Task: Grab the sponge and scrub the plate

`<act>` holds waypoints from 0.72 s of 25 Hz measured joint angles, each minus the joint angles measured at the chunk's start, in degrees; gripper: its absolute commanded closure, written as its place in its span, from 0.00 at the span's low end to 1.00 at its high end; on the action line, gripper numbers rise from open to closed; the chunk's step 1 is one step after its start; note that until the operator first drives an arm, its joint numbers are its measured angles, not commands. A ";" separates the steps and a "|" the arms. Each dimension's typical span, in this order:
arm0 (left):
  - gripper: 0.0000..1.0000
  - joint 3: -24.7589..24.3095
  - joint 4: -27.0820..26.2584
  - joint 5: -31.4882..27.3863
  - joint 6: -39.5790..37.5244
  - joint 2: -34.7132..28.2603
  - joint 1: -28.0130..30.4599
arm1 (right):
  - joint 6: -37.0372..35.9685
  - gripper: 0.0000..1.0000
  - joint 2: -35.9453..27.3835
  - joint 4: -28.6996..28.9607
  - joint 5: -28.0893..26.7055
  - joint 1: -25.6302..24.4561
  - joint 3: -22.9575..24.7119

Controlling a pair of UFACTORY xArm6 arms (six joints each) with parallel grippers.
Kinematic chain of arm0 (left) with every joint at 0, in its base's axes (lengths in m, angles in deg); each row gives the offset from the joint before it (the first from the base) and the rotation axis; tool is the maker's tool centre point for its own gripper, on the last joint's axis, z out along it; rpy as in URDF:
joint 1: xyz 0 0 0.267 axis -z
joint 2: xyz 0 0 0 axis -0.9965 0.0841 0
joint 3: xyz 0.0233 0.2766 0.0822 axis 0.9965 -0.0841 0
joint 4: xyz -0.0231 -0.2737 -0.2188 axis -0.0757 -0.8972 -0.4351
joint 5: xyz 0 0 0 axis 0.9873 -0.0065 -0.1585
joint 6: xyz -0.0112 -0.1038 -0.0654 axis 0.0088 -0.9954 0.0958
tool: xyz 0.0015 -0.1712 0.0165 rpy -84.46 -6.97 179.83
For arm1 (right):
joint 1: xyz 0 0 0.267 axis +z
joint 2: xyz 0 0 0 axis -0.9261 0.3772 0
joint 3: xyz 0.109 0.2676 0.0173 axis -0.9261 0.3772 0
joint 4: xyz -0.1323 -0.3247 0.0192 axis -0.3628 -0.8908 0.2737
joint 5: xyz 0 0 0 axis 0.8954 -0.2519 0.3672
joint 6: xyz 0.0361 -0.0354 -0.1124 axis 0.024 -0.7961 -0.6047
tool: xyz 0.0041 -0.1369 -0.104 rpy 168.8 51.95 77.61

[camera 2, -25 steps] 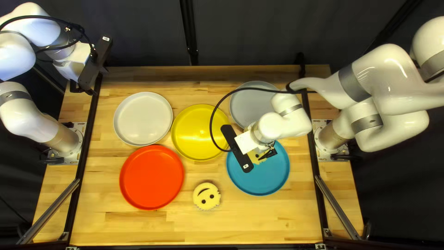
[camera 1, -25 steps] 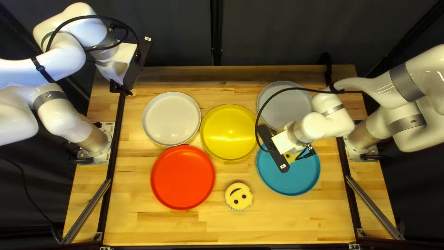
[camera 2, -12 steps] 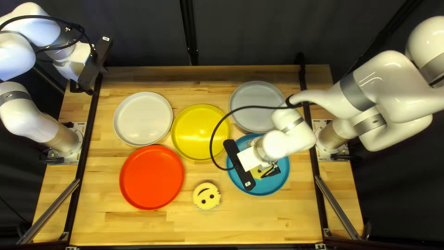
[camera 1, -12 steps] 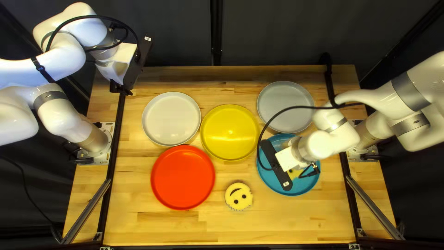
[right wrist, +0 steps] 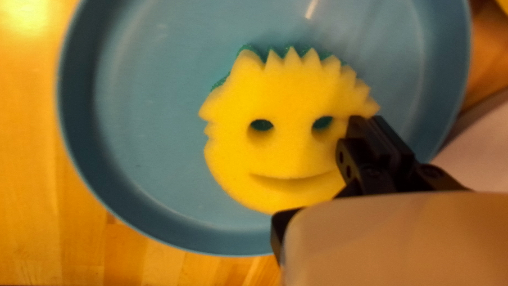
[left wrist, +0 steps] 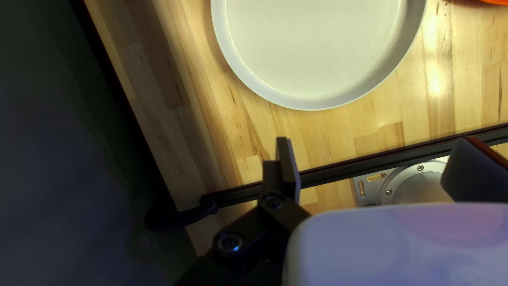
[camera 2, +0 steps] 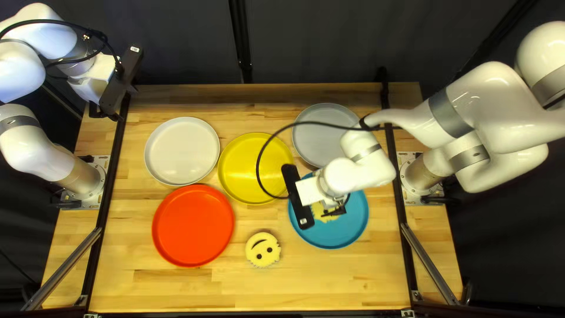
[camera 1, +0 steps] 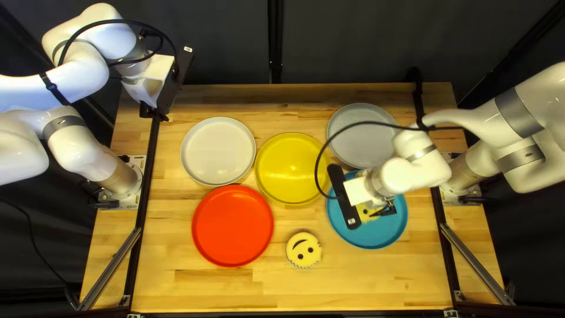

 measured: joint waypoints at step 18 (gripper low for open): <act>0.00 0.00 0.00 0.00 0.00 0.00 0.00 | 10.49 1.00 -1.15 -7.03 2.06 14.43 2.48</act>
